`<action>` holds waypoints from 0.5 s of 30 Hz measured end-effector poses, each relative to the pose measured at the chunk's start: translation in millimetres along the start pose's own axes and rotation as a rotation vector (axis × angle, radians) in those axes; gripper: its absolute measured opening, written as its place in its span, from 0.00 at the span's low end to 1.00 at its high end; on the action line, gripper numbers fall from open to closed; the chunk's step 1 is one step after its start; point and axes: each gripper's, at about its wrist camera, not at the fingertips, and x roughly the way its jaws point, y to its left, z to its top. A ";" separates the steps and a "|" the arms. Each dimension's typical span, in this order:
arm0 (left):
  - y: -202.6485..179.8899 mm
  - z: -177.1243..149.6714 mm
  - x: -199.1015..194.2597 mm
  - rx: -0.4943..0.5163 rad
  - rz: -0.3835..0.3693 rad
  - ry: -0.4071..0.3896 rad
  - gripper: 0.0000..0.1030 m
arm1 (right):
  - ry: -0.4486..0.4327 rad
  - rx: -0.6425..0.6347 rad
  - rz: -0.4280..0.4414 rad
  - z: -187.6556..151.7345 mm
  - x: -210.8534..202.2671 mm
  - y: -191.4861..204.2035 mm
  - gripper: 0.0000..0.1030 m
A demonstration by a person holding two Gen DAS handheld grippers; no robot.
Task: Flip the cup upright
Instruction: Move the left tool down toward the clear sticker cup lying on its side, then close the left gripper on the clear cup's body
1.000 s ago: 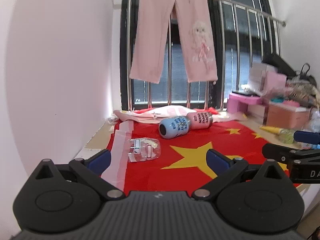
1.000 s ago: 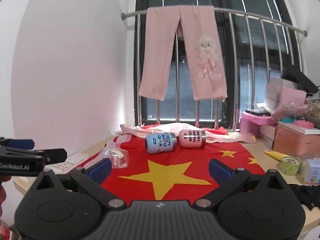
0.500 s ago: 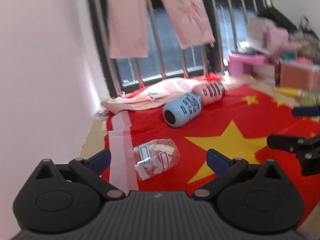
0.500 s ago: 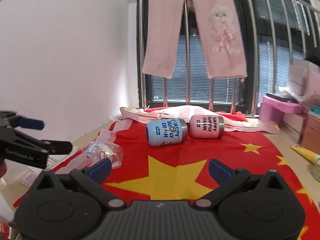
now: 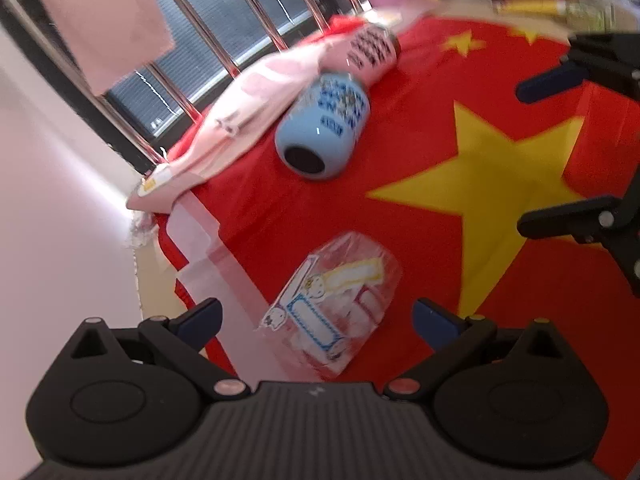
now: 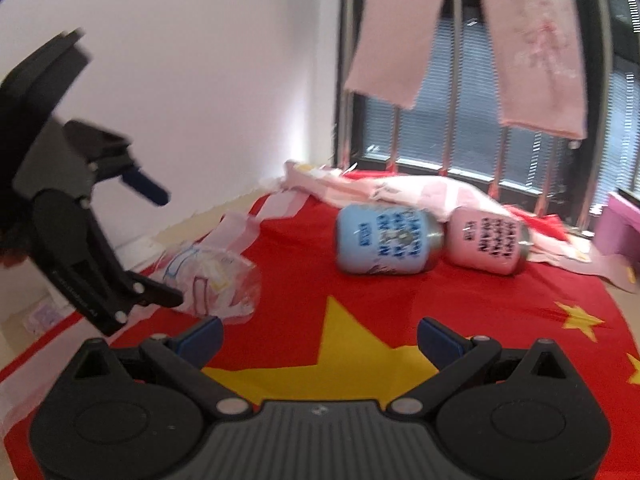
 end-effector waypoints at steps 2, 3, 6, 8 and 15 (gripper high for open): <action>2.6 0.6 7.1 0.038 -0.015 0.024 1.00 | 0.030 -0.020 0.023 3.1 11.4 6.3 1.00; 3.7 0.5 11.6 0.064 -0.034 0.033 1.00 | 0.046 -0.029 0.028 4.8 17.0 9.0 1.00; 3.7 2.6 24.0 0.129 -0.063 0.067 1.00 | 0.080 -0.038 0.043 7.8 30.3 14.8 1.00; 3.8 4.6 32.0 0.177 -0.079 0.070 1.00 | 0.090 -0.040 0.046 9.3 38.0 16.5 1.00; 10.1 5.5 65.9 0.197 -0.186 0.108 0.75 | 0.125 -0.068 0.041 4.5 47.9 20.0 1.00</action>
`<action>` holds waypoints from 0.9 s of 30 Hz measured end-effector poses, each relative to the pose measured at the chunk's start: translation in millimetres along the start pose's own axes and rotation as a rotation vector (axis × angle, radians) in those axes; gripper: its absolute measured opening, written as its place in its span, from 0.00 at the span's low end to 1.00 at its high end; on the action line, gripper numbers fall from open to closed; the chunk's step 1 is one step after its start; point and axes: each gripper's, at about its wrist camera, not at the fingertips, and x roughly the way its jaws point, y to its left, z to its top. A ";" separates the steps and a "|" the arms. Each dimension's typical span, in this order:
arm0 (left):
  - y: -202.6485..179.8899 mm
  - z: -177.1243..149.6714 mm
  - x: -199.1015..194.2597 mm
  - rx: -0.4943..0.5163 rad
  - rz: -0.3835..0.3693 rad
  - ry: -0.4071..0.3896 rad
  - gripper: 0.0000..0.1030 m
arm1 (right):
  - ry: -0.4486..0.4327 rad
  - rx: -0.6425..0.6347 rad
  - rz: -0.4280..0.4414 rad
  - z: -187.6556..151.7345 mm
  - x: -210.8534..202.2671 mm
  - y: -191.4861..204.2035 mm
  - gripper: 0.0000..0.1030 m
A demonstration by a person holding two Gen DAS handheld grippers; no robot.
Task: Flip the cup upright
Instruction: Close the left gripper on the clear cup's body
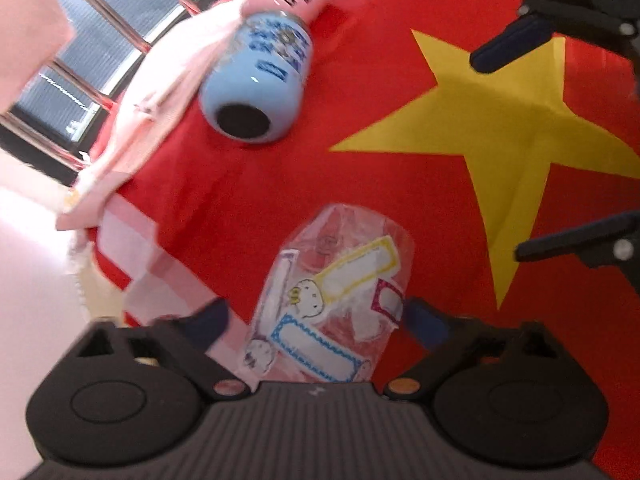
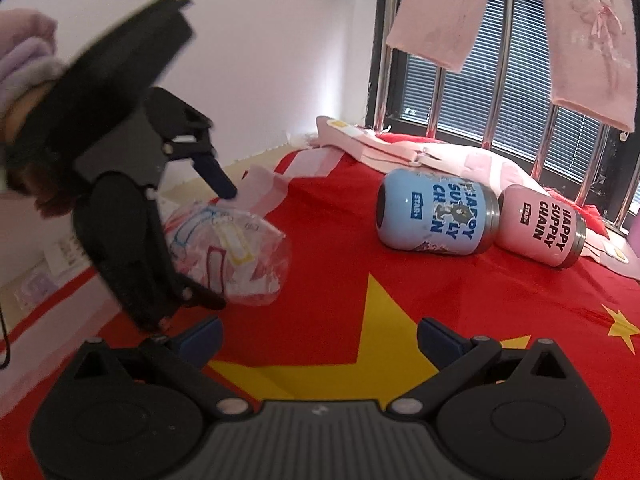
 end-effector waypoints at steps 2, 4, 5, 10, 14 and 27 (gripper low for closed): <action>-1.2 -0.1 -0.1 0.021 -0.004 -0.018 0.73 | 0.011 -0.006 -0.005 -3.0 -2.7 1.4 1.00; -8.4 -0.7 -8.1 0.063 -0.014 -0.045 0.73 | 0.020 -0.004 -0.009 -5.2 -6.7 2.6 1.00; -10.9 -0.1 -12.4 0.069 -0.006 -0.058 0.73 | 0.023 -0.002 -0.010 -6.0 -9.2 3.2 1.00; -29.8 1.3 -44.2 0.097 0.007 -0.106 0.73 | 0.017 0.001 -0.026 -8.9 -31.3 9.0 1.00; -57.0 -0.9 -72.4 0.109 0.025 -0.129 0.73 | 0.006 0.001 -0.038 -18.5 -60.1 16.6 1.00; -185.5 -2.1 -125.8 0.152 -0.025 -0.196 0.73 | 0.032 0.003 -0.047 -95.2 -163.0 30.2 1.00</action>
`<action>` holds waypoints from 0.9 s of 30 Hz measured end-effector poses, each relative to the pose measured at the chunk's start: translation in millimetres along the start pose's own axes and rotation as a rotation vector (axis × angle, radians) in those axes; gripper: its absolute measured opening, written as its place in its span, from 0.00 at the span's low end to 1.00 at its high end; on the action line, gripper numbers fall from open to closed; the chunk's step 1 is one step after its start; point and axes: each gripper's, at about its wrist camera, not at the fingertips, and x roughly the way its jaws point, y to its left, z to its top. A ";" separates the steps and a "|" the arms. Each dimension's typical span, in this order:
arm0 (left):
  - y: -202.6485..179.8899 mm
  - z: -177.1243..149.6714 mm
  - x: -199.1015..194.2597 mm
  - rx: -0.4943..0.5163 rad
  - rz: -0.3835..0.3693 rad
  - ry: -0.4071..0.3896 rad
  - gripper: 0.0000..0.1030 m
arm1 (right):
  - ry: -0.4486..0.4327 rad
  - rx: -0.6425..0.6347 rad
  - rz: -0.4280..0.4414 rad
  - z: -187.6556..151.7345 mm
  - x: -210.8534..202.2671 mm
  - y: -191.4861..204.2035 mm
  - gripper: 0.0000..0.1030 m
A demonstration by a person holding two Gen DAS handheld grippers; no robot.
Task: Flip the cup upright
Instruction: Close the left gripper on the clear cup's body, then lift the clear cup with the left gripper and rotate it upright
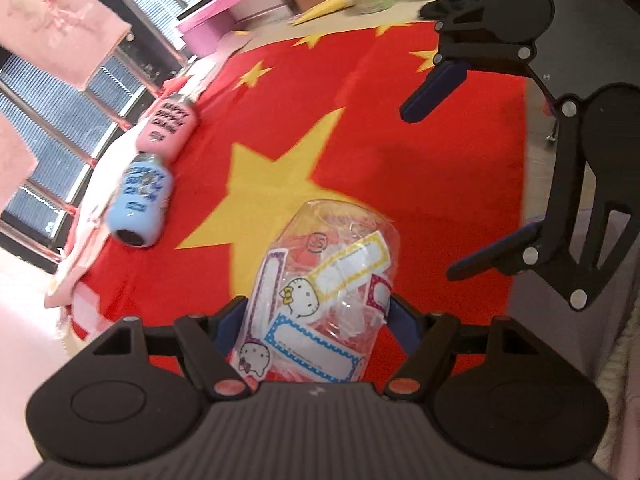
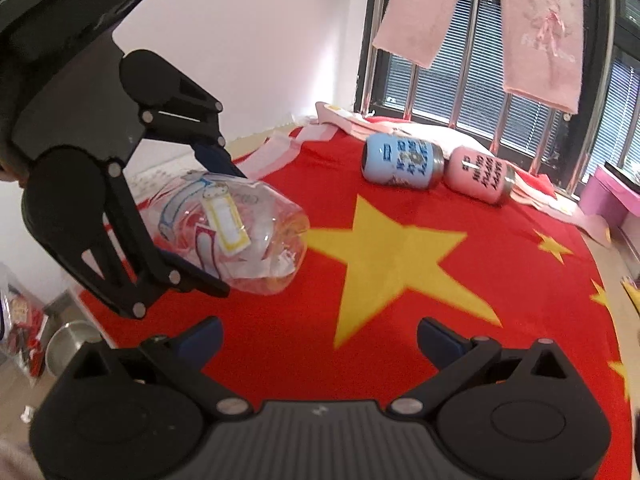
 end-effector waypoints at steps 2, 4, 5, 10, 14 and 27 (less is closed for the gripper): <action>-13.8 2.4 0.2 -0.001 -0.011 -0.004 0.73 | 0.008 -0.003 -0.006 -10.1 -11.0 -1.6 1.00; -26.3 5.3 1.7 0.000 -0.025 -0.010 0.74 | 0.013 -0.002 -0.012 -19.4 -20.6 -4.0 1.00; -30.5 5.9 2.8 -0.003 -0.029 -0.012 0.74 | 0.015 0.000 -0.017 -23.5 -24.7 -5.6 1.00; -48.7 9.5 17.5 -0.011 -0.055 -0.007 0.74 | 0.026 0.016 -0.036 -36.2 -33.4 -14.1 1.00; -48.4 8.7 27.2 -0.023 -0.051 -0.021 0.74 | 0.035 0.022 -0.050 -40.1 -34.6 -18.7 1.00; -31.6 -7.8 -16.9 -0.134 0.063 -0.093 1.00 | 0.043 -0.009 -0.047 -35.7 -34.6 -17.9 1.00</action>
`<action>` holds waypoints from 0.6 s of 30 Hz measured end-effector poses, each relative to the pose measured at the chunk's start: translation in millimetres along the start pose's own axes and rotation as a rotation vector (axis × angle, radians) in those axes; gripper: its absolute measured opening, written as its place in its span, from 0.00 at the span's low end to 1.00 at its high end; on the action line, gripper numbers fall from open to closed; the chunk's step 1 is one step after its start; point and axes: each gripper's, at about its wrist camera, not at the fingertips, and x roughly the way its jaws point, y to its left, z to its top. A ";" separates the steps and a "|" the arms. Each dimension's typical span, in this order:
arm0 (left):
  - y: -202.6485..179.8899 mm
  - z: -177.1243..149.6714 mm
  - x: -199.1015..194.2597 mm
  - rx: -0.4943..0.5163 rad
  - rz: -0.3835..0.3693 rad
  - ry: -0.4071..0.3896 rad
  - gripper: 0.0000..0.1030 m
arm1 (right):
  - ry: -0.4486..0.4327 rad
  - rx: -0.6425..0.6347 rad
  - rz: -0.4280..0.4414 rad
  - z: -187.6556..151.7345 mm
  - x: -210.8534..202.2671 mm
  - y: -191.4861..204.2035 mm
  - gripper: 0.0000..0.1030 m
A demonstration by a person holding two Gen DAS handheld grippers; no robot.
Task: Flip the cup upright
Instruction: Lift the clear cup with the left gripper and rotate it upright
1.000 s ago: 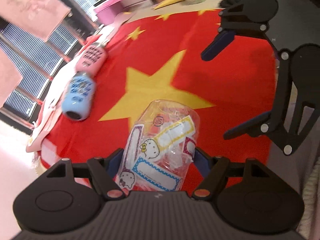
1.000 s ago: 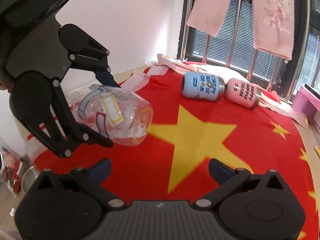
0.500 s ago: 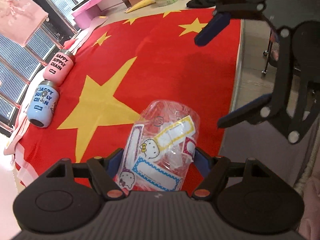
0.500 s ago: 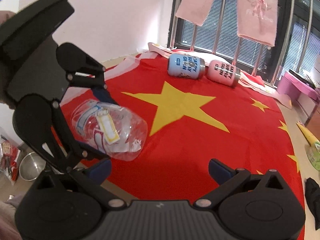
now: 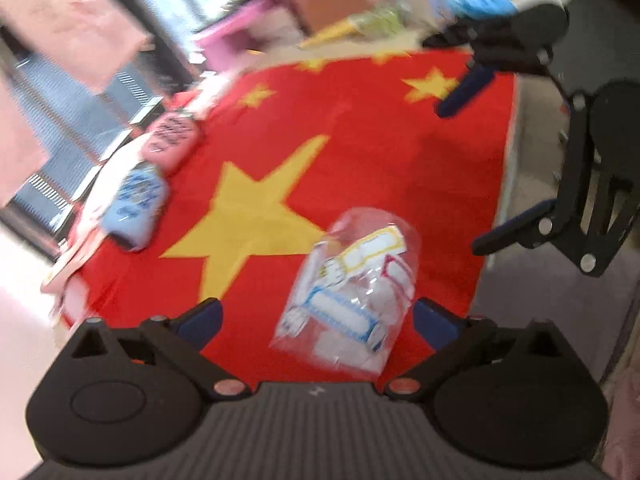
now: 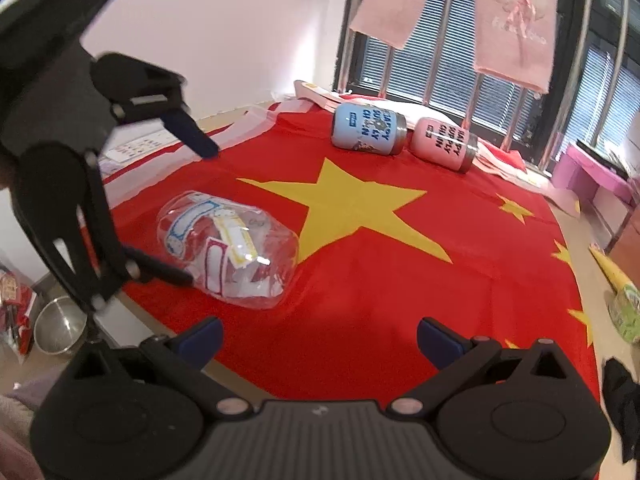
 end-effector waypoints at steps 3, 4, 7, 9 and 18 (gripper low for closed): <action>9.1 -16.8 -24.6 -0.156 0.040 -0.065 1.00 | -0.001 -0.053 0.011 7.4 -0.2 5.0 1.00; 11.8 -22.7 -30.2 -0.208 0.048 -0.080 1.00 | 0.001 -0.080 0.012 10.7 0.7 7.4 1.00; 15.4 -41.3 -43.4 -0.324 0.075 -0.107 1.00 | 0.010 -0.171 0.016 22.8 5.8 15.8 1.00; 17.6 -52.7 -46.6 -0.369 0.091 -0.108 1.00 | 0.016 -0.249 0.022 33.2 8.8 23.1 1.00; 23.7 -83.1 -47.8 -0.465 0.098 -0.100 1.00 | 0.132 -0.675 0.109 76.8 42.4 72.5 1.00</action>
